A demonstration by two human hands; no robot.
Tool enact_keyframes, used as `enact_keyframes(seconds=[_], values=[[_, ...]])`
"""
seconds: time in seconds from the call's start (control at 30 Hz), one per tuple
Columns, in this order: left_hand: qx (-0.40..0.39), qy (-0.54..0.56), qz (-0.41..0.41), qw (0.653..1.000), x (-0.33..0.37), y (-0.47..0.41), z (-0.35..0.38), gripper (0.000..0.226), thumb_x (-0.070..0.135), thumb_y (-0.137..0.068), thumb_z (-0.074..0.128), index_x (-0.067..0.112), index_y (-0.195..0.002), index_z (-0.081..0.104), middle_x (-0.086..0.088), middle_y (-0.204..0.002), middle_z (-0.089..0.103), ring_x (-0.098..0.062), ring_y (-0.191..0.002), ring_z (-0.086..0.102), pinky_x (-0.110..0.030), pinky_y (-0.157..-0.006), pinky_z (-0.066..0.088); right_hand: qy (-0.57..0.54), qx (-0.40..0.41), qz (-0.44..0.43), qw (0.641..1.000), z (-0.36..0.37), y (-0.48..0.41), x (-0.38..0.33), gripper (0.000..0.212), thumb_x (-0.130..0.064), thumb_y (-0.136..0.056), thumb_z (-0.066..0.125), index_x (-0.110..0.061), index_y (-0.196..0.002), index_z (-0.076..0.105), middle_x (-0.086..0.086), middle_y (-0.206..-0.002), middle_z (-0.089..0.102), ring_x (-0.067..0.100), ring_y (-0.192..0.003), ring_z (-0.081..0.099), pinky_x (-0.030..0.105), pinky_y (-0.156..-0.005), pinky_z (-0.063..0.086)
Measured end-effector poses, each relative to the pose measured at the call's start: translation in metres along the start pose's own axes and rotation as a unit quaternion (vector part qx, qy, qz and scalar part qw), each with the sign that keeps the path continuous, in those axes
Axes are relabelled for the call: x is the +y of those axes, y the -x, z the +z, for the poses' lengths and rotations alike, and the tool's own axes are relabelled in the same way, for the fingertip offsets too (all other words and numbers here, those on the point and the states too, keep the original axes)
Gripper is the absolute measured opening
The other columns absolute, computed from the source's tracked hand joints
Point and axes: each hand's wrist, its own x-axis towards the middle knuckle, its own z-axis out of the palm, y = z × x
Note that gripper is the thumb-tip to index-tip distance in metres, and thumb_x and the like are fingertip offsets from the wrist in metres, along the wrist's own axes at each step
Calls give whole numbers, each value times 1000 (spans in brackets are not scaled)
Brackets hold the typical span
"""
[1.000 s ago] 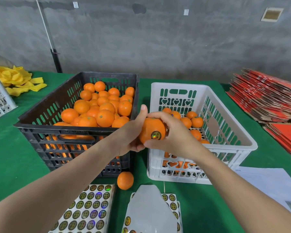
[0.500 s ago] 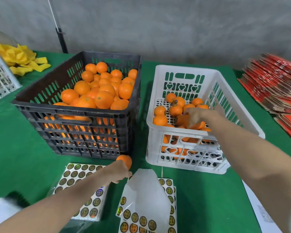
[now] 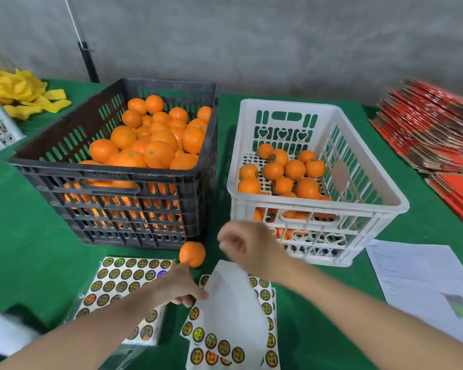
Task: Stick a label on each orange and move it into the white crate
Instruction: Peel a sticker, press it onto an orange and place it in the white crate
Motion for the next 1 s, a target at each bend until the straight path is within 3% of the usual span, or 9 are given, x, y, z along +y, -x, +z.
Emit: enact_keyframes(seconds=[0.1, 0.17, 0.23, 0.37, 0.5, 0.63, 0.73, 0.87, 1.0], values=[[-22, -27, 7, 999, -3, 5, 3, 36, 22, -77, 80, 6, -85, 49, -7, -71, 56, -7, -44, 50, -16, -42, 38, 22, -196, 110, 974, 49, 19, 12, 30, -25, -84, 61, -11, -110, 58, -2, -95, 55, 12, -85, 52, 20, -69, 39], [-7, -70, 33, 997, -5, 6, 10, 35, 27, -78, 80, 8, -71, 50, 2, -50, 52, -9, -44, 47, -17, -48, 42, 144, -288, 115, 940, 72, 26, 24, 64, -40, -77, 70, -13, -128, 43, 4, -120, 48, 23, -109, 45, 33, -86, 40], [22, -86, 57, 994, -5, 7, 15, 30, 22, -78, 79, 10, -68, 53, 7, -38, 49, -5, -38, 47, -18, -56, 45, 236, -316, 87, 915, 86, 28, 33, 76, -39, -77, 72, -10, -135, 33, 13, -132, 39, 30, -120, 36, 42, -98, 35], [34, 19, 16, 999, 1, 12, 11, 25, 5, -80, 74, 5, -77, 50, -7, -63, 57, -10, -47, 54, -18, -50, 44, 240, -280, 69, 927, 91, 24, 39, 66, -25, -82, 69, -7, -135, 33, 15, -134, 38, 32, -122, 36, 42, -102, 33], [-11, 194, -14, 981, 7, 19, -4, 3, -2, -85, 64, -4, -84, 62, -10, -58, 67, -17, -48, 64, -26, -50, 52, 168, -195, 75, 963, 82, 22, 36, 47, -23, -86, 62, -10, -128, 44, 10, -128, 44, 24, -118, 39, 34, -98, 34], [-78, 352, 16, 933, 11, 30, -8, 11, -1, -94, 53, -5, -97, 62, -18, -80, 72, -28, -68, 70, -35, -59, 57, 51, -22, 76, 996, 72, 35, 23, 15, -17, -85, 58, -8, -96, 64, -4, -91, 55, 7, -81, 45, 17, -76, 36], [-92, 393, 24, 915, 16, 35, -6, 10, 1, -93, 54, -3, -90, 62, -17, -74, 71, -26, -61, 69, -31, -54, 56, 34, 48, 93, 994, 72, 43, 15, 14, -23, -85, 64, -13, -93, 69, -11, -84, 52, -2, -72, 42, 5, -68, 29], [-75, 397, 32, 914, 26, 40, -2, 16, 6, -90, 56, 0, -76, 63, -15, -64, 68, -24, -52, 66, -29, -51, 54, 53, 87, 109, 989, 73, 47, 13, 16, -21, -86, 65, -13, -99, 71, -4, -90, 58, 4, -79, 46, 12, -70, 32], [-55, 374, 43, 925, 34, 43, -1, 17, 3, -88, 55, 2, -73, 61, -12, -58, 65, -21, -46, 62, -27, -49, 52, 67, 124, 73, 987, 70, 50, 7, 8, -6, -76, 74, -8, -84, 74, 5, -80, 64, 19, -73, 60, 19, -65, 43]])
